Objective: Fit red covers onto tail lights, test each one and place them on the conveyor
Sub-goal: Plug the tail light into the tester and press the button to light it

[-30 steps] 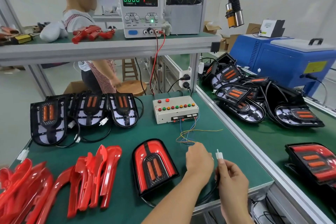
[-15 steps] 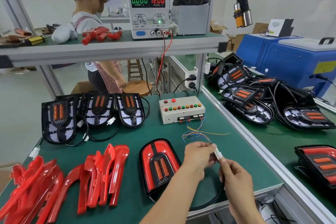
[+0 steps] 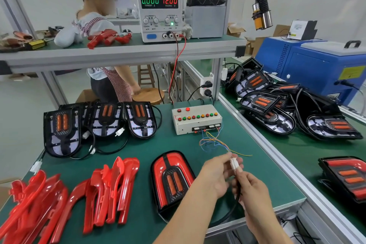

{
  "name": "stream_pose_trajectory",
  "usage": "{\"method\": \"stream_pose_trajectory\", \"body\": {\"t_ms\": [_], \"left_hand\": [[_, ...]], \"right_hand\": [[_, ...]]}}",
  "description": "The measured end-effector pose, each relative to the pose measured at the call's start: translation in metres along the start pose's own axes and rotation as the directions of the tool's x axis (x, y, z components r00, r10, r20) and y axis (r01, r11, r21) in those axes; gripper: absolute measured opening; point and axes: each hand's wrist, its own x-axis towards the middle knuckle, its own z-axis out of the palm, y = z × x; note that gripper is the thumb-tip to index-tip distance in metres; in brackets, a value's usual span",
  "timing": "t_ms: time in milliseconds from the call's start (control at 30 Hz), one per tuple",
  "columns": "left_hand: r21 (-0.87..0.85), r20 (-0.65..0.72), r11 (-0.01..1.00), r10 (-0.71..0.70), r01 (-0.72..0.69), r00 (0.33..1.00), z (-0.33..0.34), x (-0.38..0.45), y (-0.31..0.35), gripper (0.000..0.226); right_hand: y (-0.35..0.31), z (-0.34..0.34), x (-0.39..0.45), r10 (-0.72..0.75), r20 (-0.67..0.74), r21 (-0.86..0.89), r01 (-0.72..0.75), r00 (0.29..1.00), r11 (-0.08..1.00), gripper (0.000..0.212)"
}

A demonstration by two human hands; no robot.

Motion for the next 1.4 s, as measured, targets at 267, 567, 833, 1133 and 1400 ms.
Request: {"method": "stream_pose_trajectory", "body": {"t_ms": [267, 567, 833, 1133, 1400], "left_hand": [[-0.197, 0.021, 0.978, -0.066, 0.069, 0.998, 0.002, -0.002, -0.01, 0.012], [-0.181, 0.02, 0.978, -0.1, 0.102, 0.995, 0.003, 0.002, -0.019, 0.013], [-0.038, 0.024, 0.991, -0.131, 0.132, 0.991, 0.008, 0.008, -0.023, 0.021], [0.453, -0.139, 0.891, 0.071, 0.0, 0.988, 0.0, 0.012, -0.013, 0.027], [0.735, -0.014, 0.674, 0.124, -0.074, 0.992, 0.004, 0.017, -0.026, 0.027]], "right_hand": [[0.0, 0.021, 0.0, -0.032, -0.097, 0.074, 0.04, 0.995, 0.996, 0.042], [0.006, 0.021, -0.004, 0.005, -0.196, 0.126, 0.02, 0.981, 0.992, 0.042], [0.014, 0.019, -0.008, 0.0, -0.235, -0.033, -0.008, 0.972, 0.999, 0.039], [-0.006, -0.016, 0.014, -0.071, -0.239, -0.241, 0.012, 0.968, 0.97, 0.048], [-0.035, -0.005, 0.078, -0.086, 0.051, -0.513, 0.1, 0.995, 0.852, 0.035]]}}
